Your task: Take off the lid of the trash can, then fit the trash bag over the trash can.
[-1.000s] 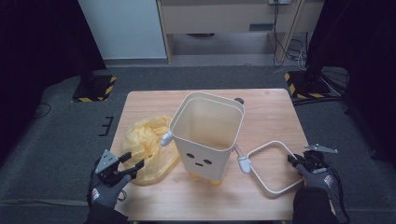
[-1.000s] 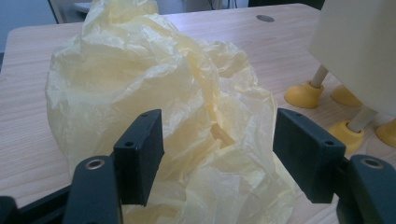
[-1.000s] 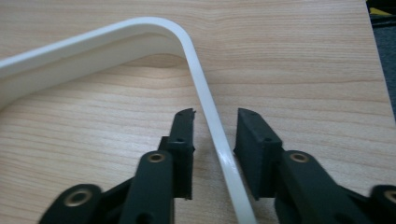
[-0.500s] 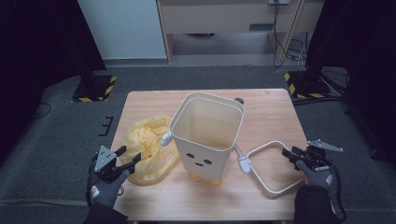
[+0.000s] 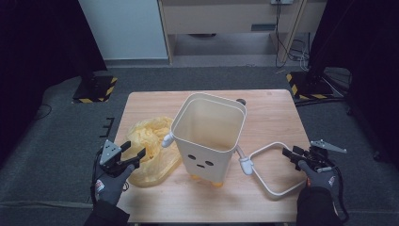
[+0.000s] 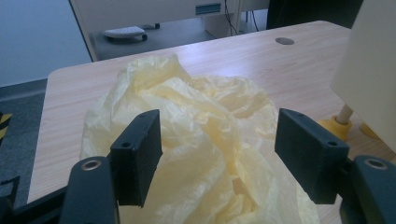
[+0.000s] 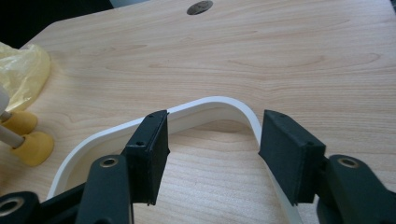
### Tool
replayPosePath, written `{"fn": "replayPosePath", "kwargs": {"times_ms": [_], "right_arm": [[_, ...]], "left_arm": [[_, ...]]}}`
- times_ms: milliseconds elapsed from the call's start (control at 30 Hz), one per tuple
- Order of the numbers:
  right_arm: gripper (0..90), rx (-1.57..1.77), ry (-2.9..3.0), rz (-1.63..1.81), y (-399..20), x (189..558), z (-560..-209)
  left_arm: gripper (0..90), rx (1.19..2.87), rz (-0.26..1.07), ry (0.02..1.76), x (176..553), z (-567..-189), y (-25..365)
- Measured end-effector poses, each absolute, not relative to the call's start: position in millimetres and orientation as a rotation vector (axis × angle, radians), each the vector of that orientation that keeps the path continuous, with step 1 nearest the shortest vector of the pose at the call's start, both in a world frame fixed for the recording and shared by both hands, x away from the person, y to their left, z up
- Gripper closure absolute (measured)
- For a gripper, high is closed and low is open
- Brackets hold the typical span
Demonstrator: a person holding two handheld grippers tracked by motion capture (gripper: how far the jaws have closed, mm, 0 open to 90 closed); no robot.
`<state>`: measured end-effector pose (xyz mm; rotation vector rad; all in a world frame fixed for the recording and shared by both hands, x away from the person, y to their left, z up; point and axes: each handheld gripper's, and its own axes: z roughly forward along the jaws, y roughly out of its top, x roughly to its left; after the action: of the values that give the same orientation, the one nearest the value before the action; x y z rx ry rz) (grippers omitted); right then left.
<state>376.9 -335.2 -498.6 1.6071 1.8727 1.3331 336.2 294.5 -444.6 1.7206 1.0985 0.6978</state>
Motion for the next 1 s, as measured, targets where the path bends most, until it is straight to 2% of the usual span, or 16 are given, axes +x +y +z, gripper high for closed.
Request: {"fn": "replayPosePath", "kwargs": {"times_ms": [300,667,767,1000], "right_arm": [[42.0,1.648,1.881,1.302,-336.4,376.3,-503.5],[40.5,1.662,1.899,1.277,-336.2,377.7,-505.6],[40.5,1.665,1.906,1.263,-335.0,378.1,-505.8],[40.5,1.669,1.902,1.266,-335.2,377.4,-505.5]], "left_arm": [[30.3,1.781,0.707,1.108,350.1,-449.9,285.0],[31.6,1.953,0.668,1.174,374.3,-485.5,280.4],[41.6,2.007,0.668,1.177,377.0,-490.1,280.4],[74.4,2.061,0.697,1.171,376.7,-488.2,279.8]]}}
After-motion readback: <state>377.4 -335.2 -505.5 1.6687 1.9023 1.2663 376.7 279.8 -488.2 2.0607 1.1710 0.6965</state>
